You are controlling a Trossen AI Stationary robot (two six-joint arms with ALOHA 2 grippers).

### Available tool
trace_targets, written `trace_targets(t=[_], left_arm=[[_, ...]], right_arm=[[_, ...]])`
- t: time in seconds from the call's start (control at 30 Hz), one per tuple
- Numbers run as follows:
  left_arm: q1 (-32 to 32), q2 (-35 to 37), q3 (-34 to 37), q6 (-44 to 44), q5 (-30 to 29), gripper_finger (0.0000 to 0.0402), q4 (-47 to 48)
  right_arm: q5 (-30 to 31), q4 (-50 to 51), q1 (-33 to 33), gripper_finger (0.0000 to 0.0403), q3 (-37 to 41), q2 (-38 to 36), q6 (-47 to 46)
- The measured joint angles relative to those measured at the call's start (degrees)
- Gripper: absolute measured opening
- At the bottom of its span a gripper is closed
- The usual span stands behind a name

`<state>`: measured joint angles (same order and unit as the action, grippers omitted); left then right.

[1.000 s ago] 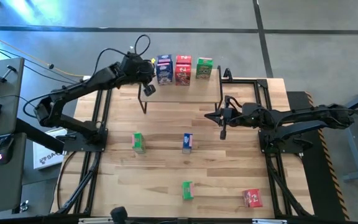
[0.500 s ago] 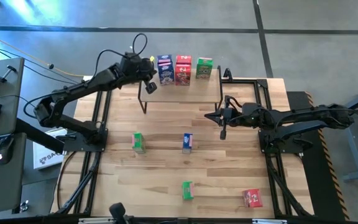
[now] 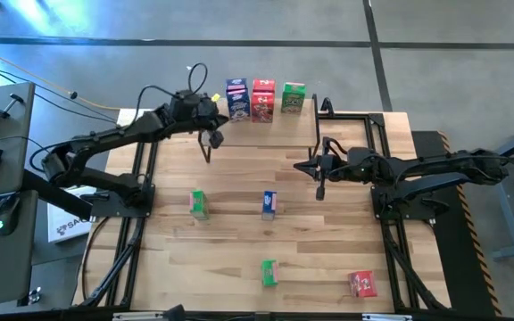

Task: Stack cereal on shelf
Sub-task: Put the top blue cereal box aligned with the other blue cereal box on the shelf

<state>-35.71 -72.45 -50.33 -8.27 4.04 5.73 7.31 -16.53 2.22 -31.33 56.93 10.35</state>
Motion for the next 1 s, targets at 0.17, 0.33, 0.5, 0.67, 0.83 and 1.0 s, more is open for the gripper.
trace_targets(t=[0.17, 0.33, 0.5, 0.67, 0.83, 1.0], left_arm=[[0.1, -0.1, 1.7, 0.9, -3.0, 0.001, -6.0], [-0.7, -0.2, 1.8, 1.4, -3.2, 0.001, -5.9], [-1.1, -0.2, 1.8, 2.1, -3.2, 0.001, -6.6], [-0.9, -0.2, 1.8, 2.2, -1.4, 0.001, -6.8], [-0.9, -0.2, 1.8, 1.2, 3.7, 0.001, -5.9], [-1.1, -0.2, 1.8, 1.2, 2.7, 0.001, -6.3]], right_arm=[[0.0, 0.0, 0.0, 0.0, 0.0, 0.0, 0.0], [0.0, 0.0, 0.0, 0.0, 0.0, 0.0, 0.0], [0.0, 0.0, 0.0, 0.0, 0.0, 0.0, 0.0], [0.0, 0.0, 0.0, 0.0, 0.0, 0.0, 0.0], [0.0, 0.0, 0.0, 0.0, 0.0, 0.0, 0.0], [0.0, 0.0, 0.0, 0.0, 0.0, 0.0, 0.0]])
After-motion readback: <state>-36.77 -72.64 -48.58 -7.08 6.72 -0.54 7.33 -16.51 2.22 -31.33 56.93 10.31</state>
